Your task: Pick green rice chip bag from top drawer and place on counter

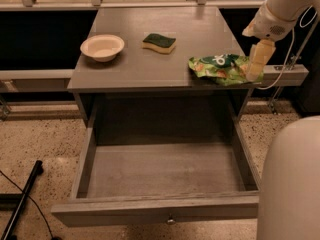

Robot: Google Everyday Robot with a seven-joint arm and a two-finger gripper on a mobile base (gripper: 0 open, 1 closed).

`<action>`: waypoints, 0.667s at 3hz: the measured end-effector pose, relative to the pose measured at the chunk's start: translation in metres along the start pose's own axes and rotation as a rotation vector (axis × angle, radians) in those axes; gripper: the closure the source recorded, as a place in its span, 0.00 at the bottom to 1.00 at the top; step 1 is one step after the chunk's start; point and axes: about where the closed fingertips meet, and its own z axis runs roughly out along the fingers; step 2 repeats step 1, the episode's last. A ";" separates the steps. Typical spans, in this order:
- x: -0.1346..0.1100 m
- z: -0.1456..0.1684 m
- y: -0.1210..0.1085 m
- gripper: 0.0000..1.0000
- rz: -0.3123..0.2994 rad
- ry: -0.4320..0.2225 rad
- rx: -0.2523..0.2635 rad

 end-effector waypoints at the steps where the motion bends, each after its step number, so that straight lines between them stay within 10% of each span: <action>1: 0.028 -0.043 0.008 0.00 0.036 -0.033 0.080; 2: 0.028 -0.043 0.008 0.00 0.036 -0.033 0.080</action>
Offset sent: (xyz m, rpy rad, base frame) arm 0.0000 0.0000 0.0000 0.0000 0.0000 0.0000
